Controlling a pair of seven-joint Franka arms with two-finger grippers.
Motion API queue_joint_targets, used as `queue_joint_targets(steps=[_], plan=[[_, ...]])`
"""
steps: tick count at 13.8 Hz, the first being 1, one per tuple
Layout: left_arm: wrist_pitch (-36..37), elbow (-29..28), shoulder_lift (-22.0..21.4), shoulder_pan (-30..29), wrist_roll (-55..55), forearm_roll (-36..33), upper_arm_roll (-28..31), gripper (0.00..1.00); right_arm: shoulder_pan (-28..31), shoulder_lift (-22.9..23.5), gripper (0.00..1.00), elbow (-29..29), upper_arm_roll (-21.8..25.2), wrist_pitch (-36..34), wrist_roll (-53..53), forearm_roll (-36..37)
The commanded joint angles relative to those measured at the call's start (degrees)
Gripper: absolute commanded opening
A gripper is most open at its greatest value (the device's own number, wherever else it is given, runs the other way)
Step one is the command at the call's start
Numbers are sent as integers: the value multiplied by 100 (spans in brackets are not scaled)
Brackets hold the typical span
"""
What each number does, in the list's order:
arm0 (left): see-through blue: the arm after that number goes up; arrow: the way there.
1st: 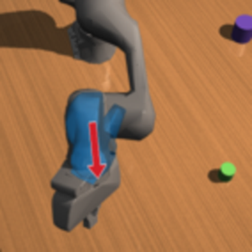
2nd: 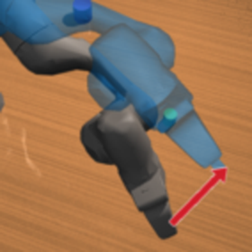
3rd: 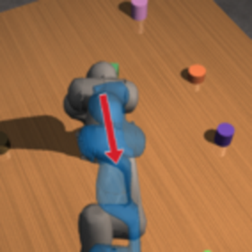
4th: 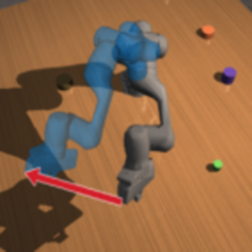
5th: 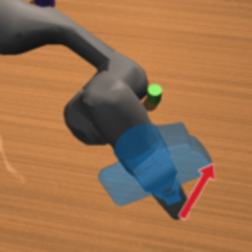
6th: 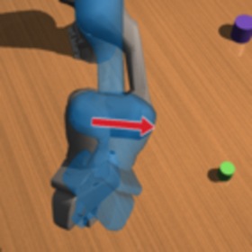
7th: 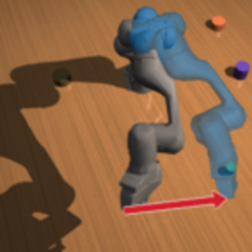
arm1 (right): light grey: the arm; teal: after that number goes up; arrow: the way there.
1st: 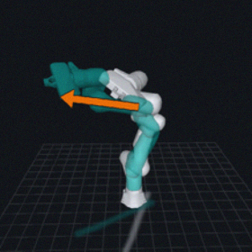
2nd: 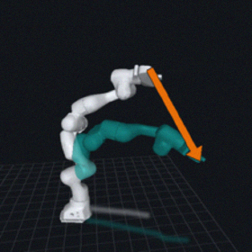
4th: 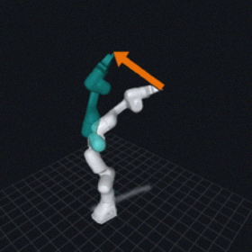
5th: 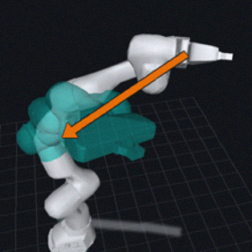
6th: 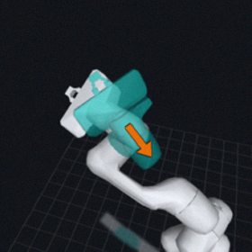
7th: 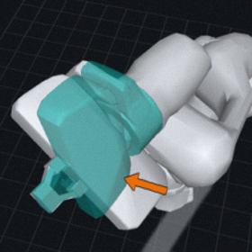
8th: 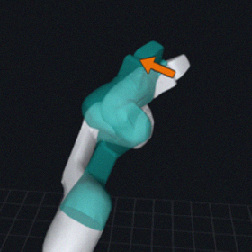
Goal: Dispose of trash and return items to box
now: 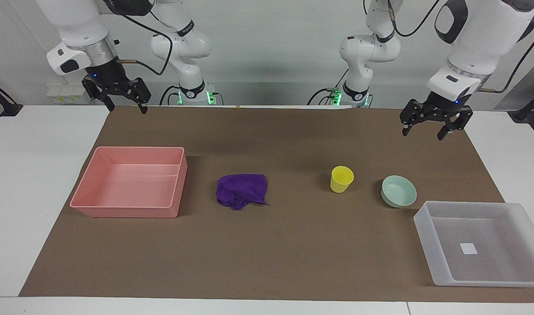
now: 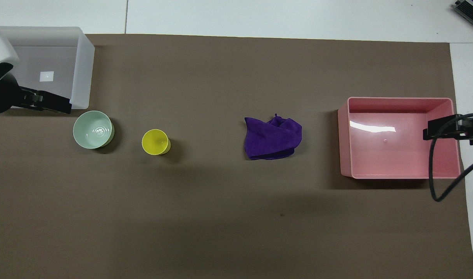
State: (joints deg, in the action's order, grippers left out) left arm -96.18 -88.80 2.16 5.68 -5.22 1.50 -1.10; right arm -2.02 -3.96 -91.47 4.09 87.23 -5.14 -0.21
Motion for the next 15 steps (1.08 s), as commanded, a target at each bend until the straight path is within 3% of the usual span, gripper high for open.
queue_joint_targets(steps=[1,3,10,15], plan=[[143,12,-5,57,21,34,101,100,18,-8,100,59,4,-84,40,125],[82,12,-5,39,56,34,119,100,-9,-35,100,-20,-31,-5,127,398],[-138,-243,-93,-58,21,25,119,100,-9,-52,100,-55,-40,31,119,355],[-444,-426,-40,-224,12,-88,119,100,-27,-184,100,-871,-145,1215,75,-5]])
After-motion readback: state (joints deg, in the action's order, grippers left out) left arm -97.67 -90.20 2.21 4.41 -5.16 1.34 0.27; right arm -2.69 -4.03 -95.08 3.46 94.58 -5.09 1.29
